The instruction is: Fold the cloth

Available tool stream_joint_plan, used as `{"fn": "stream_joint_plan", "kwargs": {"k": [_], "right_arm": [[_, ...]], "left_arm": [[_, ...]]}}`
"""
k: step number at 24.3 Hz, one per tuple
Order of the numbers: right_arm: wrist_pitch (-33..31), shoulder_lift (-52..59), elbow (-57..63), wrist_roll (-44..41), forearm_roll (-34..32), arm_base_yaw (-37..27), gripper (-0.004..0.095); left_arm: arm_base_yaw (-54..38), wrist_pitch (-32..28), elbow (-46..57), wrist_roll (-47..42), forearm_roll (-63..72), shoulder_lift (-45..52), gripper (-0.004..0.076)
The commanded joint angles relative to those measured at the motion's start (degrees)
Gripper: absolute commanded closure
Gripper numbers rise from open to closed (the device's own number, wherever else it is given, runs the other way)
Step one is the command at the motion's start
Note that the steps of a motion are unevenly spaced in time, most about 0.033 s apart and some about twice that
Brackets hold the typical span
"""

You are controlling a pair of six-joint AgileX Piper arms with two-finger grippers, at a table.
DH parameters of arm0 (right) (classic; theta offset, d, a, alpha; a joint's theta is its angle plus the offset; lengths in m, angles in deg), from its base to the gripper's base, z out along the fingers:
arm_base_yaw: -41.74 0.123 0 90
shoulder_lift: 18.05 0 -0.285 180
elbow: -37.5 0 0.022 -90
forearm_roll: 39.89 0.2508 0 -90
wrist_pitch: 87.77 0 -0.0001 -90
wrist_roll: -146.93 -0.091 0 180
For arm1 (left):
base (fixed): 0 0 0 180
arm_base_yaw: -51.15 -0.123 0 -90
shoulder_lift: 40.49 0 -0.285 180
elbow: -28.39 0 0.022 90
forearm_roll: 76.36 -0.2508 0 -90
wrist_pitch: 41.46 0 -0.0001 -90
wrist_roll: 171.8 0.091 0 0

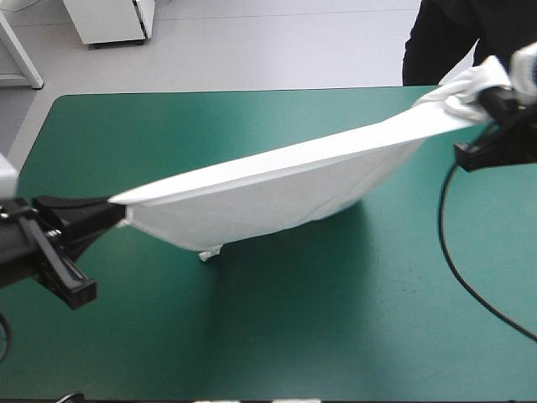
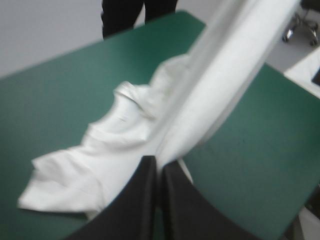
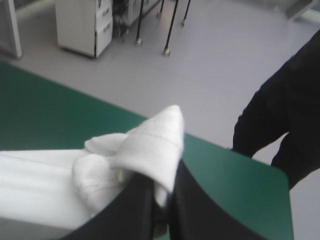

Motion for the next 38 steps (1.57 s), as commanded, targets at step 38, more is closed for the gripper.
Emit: {"fn": "stream_joint_plan", "kwargs": {"k": [38], "right_arm": [[19.93, -40.69, -6.63, -1.79, -8.14, -8.60, 0.0927]], "left_arm": [[-30.63, -21.01, -26.78, 12.95, -2.64, -52.89, 0.0727]]}}
